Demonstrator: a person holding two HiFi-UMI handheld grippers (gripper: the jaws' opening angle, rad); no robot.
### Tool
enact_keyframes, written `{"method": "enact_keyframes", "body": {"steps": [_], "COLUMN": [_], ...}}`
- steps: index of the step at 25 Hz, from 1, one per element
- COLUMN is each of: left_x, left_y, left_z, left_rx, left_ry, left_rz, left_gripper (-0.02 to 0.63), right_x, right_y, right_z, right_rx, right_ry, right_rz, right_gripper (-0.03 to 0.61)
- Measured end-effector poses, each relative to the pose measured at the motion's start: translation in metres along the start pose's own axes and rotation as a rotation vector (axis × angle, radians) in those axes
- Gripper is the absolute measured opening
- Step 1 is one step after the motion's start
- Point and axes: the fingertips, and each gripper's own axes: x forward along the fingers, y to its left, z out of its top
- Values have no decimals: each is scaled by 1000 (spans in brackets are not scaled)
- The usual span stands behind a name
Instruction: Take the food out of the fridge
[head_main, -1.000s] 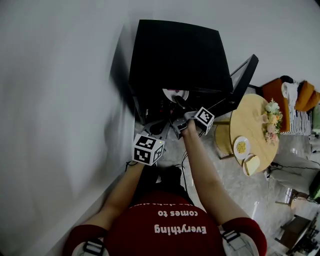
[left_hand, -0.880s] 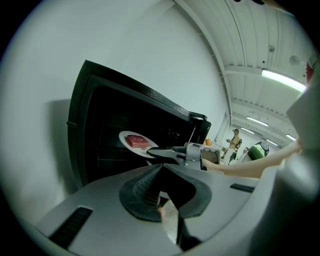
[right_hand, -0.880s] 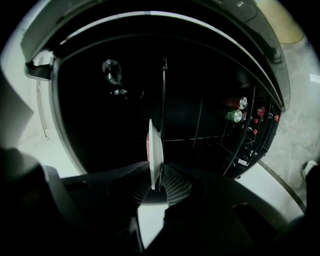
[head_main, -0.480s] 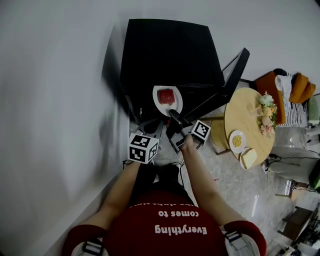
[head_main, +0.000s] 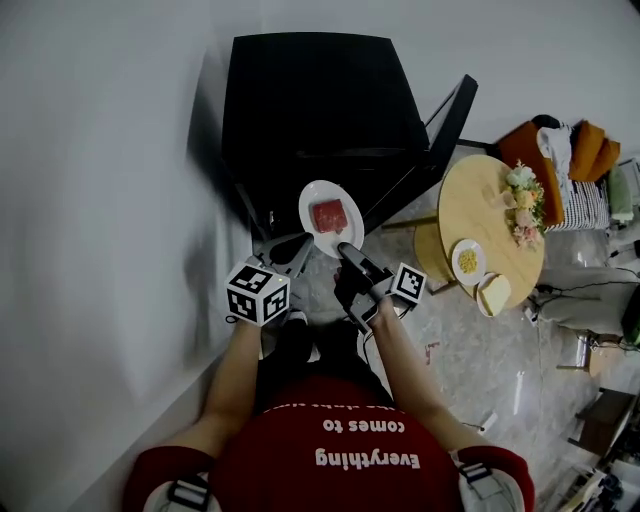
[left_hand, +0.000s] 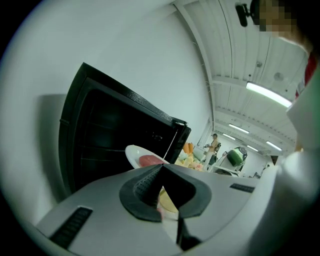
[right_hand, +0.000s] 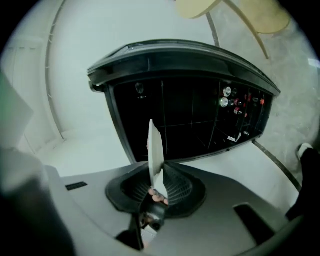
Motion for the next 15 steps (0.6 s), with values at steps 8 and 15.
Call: {"method": "enact_keyframes", "body": {"steps": [8, 15], "left_x": [3, 1], "left_y": [-37, -112], "left_z": [13, 13], "left_rx": [33, 146], "left_ry": [6, 11], "left_rz": [-98, -221], "left_gripper": [3, 3], "right_x": [-83, -146], "right_y": [30, 52], "right_z": [-11, -18], "right_rx": [-33, -106], "right_ry": [-46, -141], "right_rz": [6, -4], "right_gripper": [66, 66]}}
